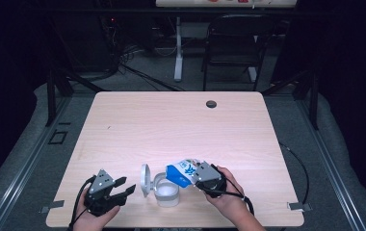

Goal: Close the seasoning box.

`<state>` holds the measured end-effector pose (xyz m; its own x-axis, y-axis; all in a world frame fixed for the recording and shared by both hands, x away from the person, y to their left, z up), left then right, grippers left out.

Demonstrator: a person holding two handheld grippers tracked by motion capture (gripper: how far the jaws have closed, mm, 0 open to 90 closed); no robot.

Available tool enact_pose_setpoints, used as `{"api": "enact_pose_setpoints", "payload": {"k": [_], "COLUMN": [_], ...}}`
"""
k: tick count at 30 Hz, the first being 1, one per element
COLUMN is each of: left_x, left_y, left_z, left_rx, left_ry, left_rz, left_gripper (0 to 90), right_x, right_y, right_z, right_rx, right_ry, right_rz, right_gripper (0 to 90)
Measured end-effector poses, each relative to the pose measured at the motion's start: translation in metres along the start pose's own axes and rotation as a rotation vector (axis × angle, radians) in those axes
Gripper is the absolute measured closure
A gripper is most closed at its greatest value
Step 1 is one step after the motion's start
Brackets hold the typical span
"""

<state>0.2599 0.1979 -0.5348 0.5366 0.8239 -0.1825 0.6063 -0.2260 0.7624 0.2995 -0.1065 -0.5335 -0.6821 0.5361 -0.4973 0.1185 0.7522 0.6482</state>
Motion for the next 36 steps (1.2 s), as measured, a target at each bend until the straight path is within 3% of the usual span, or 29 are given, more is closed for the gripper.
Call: {"api": "enact_pose_setpoints", "payload": {"k": [10, 20, 36], "left_x": [0.0, -0.001, -0.001], "left_y": [-0.001, -0.001, -0.001], "left_z": [0.001, 0.002, 0.002], "left_rx": [0.005, 0.011, 0.01], "left_ry": [0.0, 0.001, 0.002], "left_rz": [-0.004, -0.002, -0.002], "left_gripper": [53.9, 53.8, 53.8], "right_x": [-0.008, -0.015, -0.02], "right_y": [-0.016, -0.032, -0.053], "right_z": [0.0, 0.004, 0.017], "right_rx": [-0.02, -0.007, 0.013], "right_ry": [0.025, 0.038, 0.042], "right_rz": [0.162, 0.29, 0.438], "right_gripper": [73.8, 73.7, 76.0]}}
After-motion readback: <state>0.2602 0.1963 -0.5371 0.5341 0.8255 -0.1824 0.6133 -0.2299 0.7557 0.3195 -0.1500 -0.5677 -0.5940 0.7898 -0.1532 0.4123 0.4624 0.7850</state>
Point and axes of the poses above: each handheld gripper's, and its own axes: z roughly forward along the jaws, y roughly out of its top, x roughly to its left, the point moved 3 cm from there along z, roughly forward along the jaws, and after that the axes turned 9 degrees about -z, right-handed, at the moved point
